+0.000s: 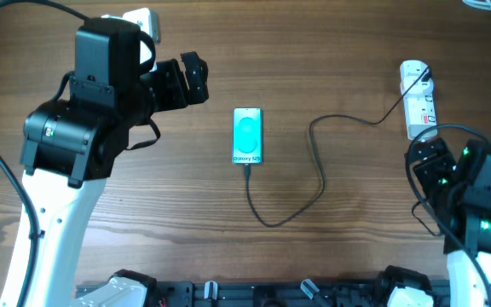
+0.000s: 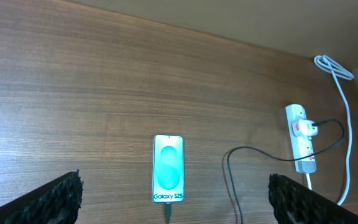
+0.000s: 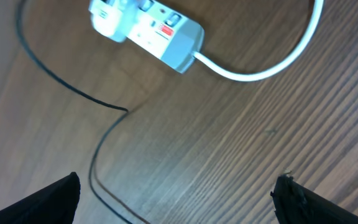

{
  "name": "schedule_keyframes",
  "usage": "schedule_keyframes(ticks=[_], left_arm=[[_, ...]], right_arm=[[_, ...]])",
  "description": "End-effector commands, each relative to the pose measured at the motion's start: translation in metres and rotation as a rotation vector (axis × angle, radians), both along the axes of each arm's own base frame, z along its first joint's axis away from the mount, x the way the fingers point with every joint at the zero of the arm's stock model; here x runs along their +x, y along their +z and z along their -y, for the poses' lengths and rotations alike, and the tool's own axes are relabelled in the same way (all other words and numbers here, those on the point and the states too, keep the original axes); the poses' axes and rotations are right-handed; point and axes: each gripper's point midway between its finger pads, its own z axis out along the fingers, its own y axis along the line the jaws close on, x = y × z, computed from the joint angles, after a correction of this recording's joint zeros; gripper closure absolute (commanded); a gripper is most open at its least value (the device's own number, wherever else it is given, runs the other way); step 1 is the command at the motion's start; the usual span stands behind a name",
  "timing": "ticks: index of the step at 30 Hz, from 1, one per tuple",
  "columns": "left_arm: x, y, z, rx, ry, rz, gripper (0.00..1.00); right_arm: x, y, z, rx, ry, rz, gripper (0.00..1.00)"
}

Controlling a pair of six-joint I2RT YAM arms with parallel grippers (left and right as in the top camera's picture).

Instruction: Plug charger to phone and switch on socket

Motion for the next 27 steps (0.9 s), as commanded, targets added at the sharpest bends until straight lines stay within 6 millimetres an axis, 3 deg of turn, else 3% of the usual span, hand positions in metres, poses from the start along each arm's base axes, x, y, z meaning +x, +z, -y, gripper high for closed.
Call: schedule_keyframes(ticks=[1, 6, 8, 11, 14, 18, 22, 27], left_arm=[[-0.001, 0.003, -0.004, -0.005, 0.020, 0.008, 0.00], [-0.001, 0.003, -0.004, -0.005, 0.020, 0.008, 0.00], [-0.001, 0.003, -0.004, -0.005, 0.020, 0.008, 0.00], [-0.001, 0.003, -0.004, -0.005, 0.020, 0.008, 0.00], [-0.001, 0.002, -0.004, -0.005, 0.020, 0.007, 0.00], [-0.001, 0.003, -0.004, -0.005, 0.020, 0.008, 0.00], [-0.001, 0.003, -0.004, -0.005, 0.020, 0.008, 0.00], [-0.001, 0.002, -0.004, -0.006, 0.020, 0.007, 0.00]], right_arm=[[0.001, -0.026, 0.001, 0.024, -0.012, -0.105, 0.00], [0.002, -0.058, 0.001, 0.058, -0.010, -0.236, 0.00], [0.001, -0.056, 0.003, 0.047, -0.008, -0.230, 0.00], [0.002, -0.040, 0.004, 0.022, -0.012, -0.168, 0.00], [0.000, -0.012, 0.002, -0.036, -0.002, -0.052, 0.00], [0.001, 0.028, -0.021, -0.165, 0.091, 0.198, 0.00], [-0.013, 0.034, -0.036, -0.206, 0.144, 0.339, 0.00], [-0.030, 0.040, -0.031, -0.217, 0.096, 0.460, 0.00]])
